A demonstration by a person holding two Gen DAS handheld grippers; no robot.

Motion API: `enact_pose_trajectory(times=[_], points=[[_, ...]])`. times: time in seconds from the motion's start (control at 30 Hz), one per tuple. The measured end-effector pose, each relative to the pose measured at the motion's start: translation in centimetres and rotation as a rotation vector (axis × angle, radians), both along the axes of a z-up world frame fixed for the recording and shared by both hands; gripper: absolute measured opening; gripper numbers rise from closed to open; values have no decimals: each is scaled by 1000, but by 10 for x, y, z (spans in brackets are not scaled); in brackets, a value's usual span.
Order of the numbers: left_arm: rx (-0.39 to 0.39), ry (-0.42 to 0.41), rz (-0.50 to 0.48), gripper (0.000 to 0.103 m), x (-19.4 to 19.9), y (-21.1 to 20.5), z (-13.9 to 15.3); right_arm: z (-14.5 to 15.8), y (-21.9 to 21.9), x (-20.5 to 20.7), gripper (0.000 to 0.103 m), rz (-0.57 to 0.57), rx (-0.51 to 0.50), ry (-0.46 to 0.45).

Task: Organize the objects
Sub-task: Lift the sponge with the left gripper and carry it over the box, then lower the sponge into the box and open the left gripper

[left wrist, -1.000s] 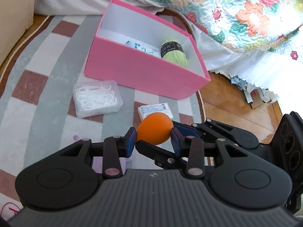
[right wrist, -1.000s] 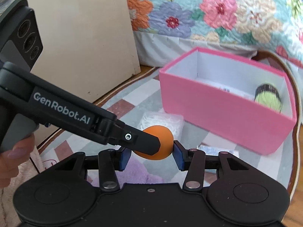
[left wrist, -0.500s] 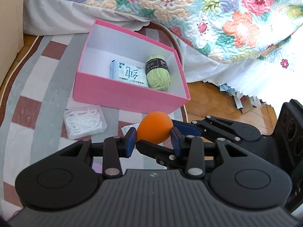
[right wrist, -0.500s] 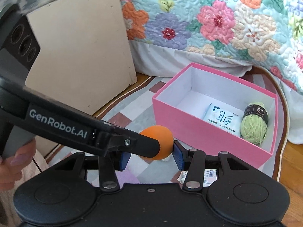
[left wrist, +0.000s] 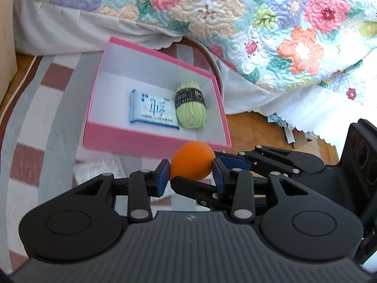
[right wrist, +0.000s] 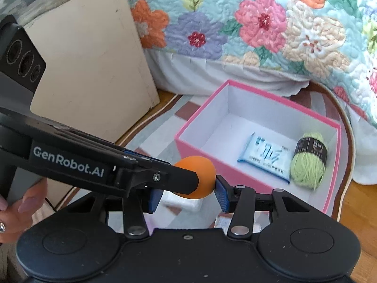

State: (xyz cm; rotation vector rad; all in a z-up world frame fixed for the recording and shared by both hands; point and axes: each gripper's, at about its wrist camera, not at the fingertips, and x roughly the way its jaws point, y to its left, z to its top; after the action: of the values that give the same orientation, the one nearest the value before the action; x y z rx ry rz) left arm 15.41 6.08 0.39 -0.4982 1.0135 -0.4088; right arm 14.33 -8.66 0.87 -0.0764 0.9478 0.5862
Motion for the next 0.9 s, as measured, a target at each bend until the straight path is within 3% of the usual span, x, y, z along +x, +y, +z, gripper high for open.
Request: enact_pose_trajectory(times=[0.43, 0.9], points=[[58, -11, 7, 37, 99, -7, -18, -31, -21, 83, 52, -87, 120, -36], [57, 34, 43, 37, 172, -38, -80, -92, -50, 152, 52, -259, 134, 67]])
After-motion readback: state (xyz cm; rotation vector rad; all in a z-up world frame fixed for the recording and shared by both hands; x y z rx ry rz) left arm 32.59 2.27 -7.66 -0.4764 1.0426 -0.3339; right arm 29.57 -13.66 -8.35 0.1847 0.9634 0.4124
